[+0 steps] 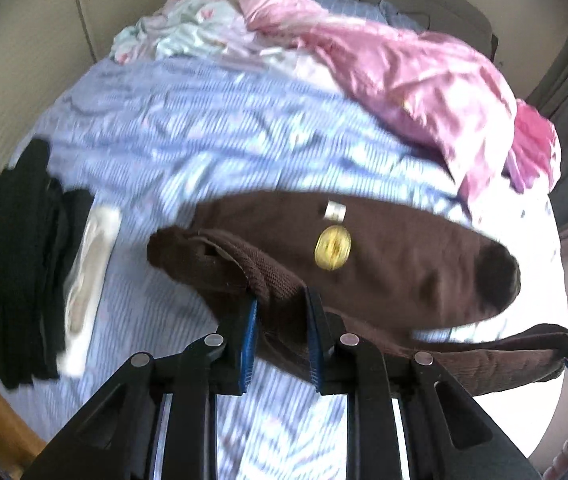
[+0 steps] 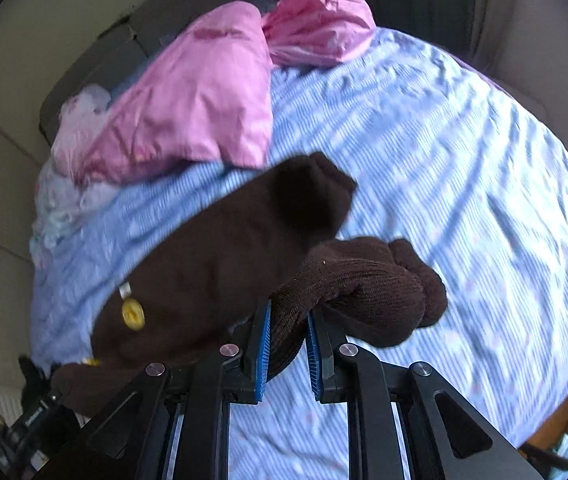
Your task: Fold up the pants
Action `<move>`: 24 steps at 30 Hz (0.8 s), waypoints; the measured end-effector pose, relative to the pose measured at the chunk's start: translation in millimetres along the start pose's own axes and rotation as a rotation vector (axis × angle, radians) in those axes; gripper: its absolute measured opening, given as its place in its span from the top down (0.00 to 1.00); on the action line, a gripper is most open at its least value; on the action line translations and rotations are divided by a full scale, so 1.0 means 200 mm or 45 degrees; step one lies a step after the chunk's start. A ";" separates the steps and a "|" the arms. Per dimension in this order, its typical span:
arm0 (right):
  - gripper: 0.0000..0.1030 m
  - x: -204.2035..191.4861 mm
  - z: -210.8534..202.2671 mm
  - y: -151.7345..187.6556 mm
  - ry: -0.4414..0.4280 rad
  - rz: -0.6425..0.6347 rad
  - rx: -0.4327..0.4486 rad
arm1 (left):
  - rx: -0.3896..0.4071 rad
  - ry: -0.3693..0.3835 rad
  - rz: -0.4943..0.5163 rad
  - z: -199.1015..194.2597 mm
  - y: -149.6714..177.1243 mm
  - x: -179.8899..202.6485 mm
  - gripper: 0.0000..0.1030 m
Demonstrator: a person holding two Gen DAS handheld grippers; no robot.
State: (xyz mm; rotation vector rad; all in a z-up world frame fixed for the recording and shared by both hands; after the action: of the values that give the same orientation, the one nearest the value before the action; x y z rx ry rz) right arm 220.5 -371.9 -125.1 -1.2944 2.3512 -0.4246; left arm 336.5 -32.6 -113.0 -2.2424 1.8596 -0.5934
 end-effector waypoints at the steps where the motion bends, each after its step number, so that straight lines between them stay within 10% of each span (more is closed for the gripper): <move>1: 0.83 -0.01 0.02 -0.06 -0.004 0.001 0.003 | 0.003 0.002 0.005 0.01 -0.04 0.02 0.78; 22: 0.83 -0.20 0.87 -0.65 0.083 -0.190 -0.183 | -0.124 -0.148 -0.040 0.78 -0.48 0.17 0.75; 24: 0.83 -0.20 0.92 -0.67 0.098 -0.181 -0.196 | -0.111 -0.216 0.005 0.82 -0.49 0.18 0.55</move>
State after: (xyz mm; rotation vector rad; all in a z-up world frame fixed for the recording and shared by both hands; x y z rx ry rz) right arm 428.3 -419.1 -215.3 -1.5487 2.4039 -0.3476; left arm 496.8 -67.2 -218.7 -2.2631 1.8385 -0.3156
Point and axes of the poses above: each gripper's, at about its wrist camera, not at the fingertips, and z roughly the way its jaws point, x to its right, y to its underside, the point moved 2 cm from there along z, roughly the way its jaws point, and after that the axes turned 10 degrees about -z, right-handed, at the moved point
